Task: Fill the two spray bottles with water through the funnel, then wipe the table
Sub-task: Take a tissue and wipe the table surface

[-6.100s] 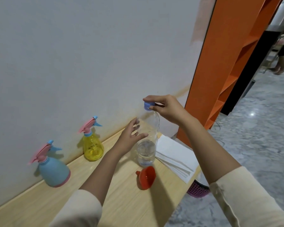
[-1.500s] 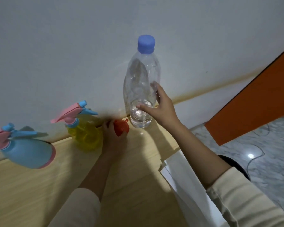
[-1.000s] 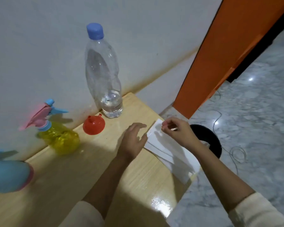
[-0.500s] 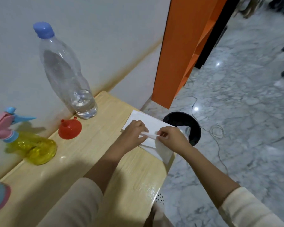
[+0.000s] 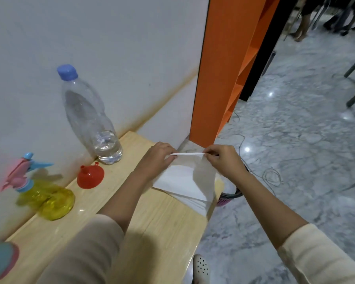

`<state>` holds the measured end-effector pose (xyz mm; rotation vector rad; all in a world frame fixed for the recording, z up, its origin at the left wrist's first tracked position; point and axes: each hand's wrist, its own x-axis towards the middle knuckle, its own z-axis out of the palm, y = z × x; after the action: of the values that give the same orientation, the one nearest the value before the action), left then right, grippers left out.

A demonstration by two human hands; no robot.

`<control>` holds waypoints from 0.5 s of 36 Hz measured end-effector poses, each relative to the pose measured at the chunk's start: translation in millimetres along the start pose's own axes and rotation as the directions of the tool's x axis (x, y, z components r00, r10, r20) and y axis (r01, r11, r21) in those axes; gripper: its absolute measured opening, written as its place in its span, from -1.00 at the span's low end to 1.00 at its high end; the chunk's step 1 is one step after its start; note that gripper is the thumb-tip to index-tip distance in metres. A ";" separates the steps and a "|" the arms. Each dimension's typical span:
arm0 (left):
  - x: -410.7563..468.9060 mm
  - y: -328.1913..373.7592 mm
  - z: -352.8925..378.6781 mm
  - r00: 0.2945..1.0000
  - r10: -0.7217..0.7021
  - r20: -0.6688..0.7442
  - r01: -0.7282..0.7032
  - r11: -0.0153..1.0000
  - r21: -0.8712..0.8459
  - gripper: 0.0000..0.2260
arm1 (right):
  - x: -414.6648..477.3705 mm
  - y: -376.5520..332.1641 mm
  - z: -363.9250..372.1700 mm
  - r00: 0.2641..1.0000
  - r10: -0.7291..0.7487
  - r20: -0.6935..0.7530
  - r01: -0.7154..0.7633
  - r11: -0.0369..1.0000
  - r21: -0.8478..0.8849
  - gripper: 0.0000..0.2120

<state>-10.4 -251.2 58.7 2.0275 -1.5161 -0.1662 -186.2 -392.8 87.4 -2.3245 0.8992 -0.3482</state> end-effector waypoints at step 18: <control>41.0 21.0 -41.7 0.994 -0.051 -0.101 0.035 0.988 -0.150 -0.89 | 27.9 -33.7 -54.5 0.989 -0.076 -0.128 0.088 0.992 0.090 -0.88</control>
<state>4.3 -276.0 113.7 1.9217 -1.3559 -0.1820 -172.3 -416.8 151.5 -2.2757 0.8282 -0.5636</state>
